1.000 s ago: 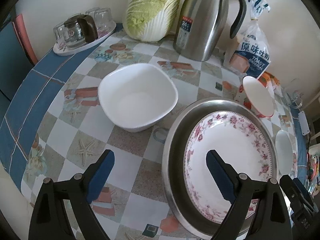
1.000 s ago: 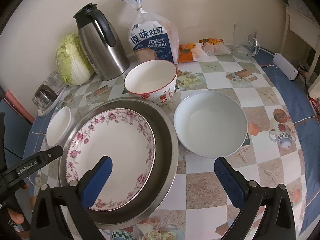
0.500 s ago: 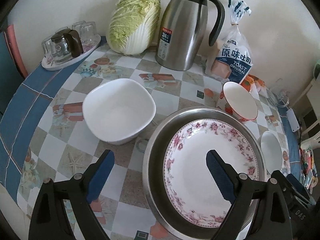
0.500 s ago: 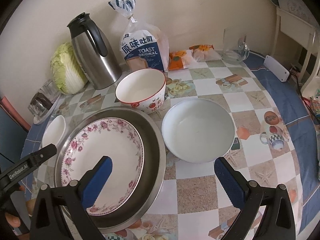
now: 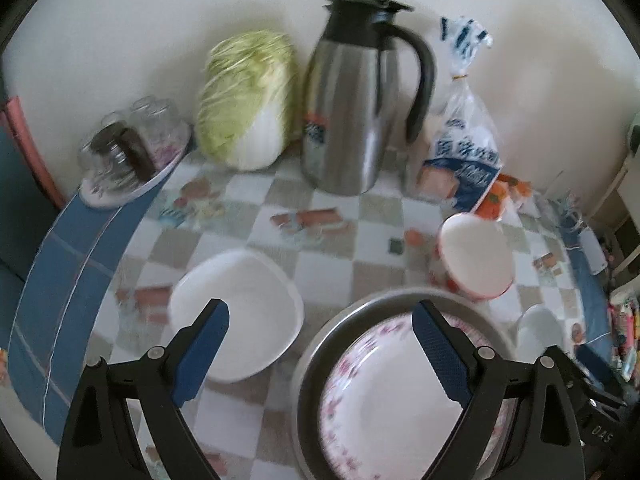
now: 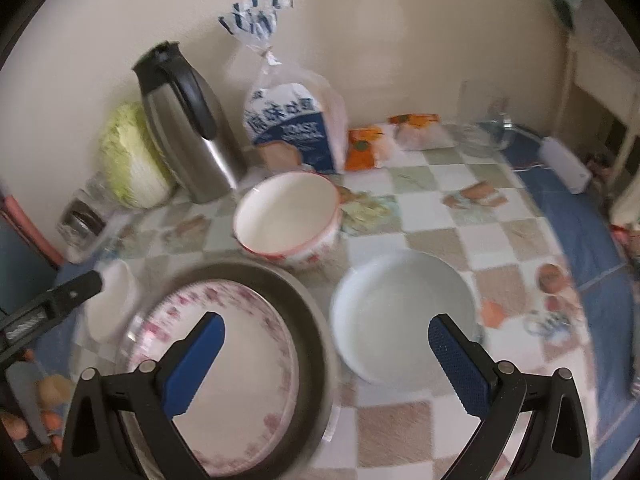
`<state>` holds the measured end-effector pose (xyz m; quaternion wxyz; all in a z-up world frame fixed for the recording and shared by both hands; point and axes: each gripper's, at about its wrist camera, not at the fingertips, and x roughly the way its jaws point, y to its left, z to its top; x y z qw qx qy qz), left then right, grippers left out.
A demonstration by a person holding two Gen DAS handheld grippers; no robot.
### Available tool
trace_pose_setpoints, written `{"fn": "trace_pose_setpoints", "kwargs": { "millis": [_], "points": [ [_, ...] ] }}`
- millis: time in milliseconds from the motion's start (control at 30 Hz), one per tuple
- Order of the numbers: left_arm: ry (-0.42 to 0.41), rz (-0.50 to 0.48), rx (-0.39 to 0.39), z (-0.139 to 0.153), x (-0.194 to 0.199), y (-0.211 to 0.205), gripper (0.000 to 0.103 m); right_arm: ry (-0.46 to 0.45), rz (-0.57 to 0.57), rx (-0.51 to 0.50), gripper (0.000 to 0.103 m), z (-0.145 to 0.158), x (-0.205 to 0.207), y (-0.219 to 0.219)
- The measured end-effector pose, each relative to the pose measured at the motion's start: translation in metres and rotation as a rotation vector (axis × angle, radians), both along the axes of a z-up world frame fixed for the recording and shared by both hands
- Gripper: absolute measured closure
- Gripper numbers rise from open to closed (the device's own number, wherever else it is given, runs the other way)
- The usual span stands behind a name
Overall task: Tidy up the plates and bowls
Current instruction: 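Move both grippers toward the red-rimmed white bowl, then grasp the red-rimmed bowl rim with the left gripper while the right gripper grasps it too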
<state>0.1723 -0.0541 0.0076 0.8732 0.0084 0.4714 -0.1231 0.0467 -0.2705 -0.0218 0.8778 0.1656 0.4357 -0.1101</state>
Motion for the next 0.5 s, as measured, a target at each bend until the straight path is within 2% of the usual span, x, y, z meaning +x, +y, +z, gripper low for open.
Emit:
{"fn": "trace_pose_setpoints", "kwargs": {
  "millis": [100,267,400,500],
  "points": [
    [0.025,-0.045,-0.032,0.008,0.012,-0.012,0.01,0.003,-0.006,0.095,0.0,0.002,0.016,-0.009],
    [0.065,-0.108,-0.02,0.014,0.039,-0.037,0.01,0.05,0.006,0.145,0.0,0.006,0.047,-0.023],
    [0.125,-0.143,-0.052,0.011,0.059,-0.057,0.01,0.089,0.017,0.091,0.0,0.014,0.073,-0.031],
    [0.13,-0.158,-0.028,0.008,0.067,-0.071,0.01,0.108,0.001,0.117,0.003,0.012,0.088,-0.044]
  ]
}}
